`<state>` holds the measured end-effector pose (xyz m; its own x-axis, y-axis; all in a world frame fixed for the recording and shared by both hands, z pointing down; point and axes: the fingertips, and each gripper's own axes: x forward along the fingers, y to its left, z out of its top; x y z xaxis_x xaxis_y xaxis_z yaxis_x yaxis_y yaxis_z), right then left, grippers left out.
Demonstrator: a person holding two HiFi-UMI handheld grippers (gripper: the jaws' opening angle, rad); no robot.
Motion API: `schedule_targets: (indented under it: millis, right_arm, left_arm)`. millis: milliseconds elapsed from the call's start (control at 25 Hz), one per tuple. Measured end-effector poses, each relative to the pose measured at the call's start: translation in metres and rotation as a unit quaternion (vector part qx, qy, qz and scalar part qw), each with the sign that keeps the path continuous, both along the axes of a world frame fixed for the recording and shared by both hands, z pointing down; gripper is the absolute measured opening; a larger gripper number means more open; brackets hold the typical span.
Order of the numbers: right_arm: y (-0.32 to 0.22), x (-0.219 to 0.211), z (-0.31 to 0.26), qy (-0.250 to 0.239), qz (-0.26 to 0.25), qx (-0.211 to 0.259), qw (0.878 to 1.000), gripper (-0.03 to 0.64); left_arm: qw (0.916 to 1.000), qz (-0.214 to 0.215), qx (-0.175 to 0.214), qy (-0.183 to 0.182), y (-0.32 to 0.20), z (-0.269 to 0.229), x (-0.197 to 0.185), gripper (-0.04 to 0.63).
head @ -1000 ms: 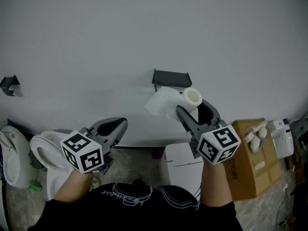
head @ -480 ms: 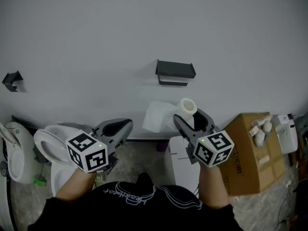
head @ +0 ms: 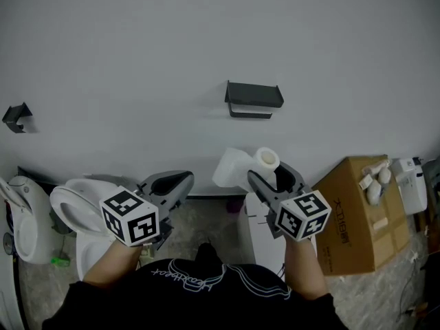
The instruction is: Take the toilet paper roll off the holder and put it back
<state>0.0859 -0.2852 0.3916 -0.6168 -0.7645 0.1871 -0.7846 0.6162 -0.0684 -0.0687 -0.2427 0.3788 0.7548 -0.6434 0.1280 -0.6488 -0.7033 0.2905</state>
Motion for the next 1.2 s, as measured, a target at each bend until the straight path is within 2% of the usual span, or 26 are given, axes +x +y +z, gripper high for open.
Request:
schedule_targets:
  millis: [560,1200]
  right_arm:
    - [-0.021,0.002,0.006,0.015,0.008,-0.013,1.0,0.279]
    - [-0.068,0.021,-0.054,-0.007,0.017,0.047,0.999,0.278]
  left_arm:
    - [0.9997,0.003,-0.016,0.018,-0.022,0.009,-0.003,0.006]
    - [0.9999,-0.001,0.004,0.014,-0.059,-0.01,0.004,0.006]
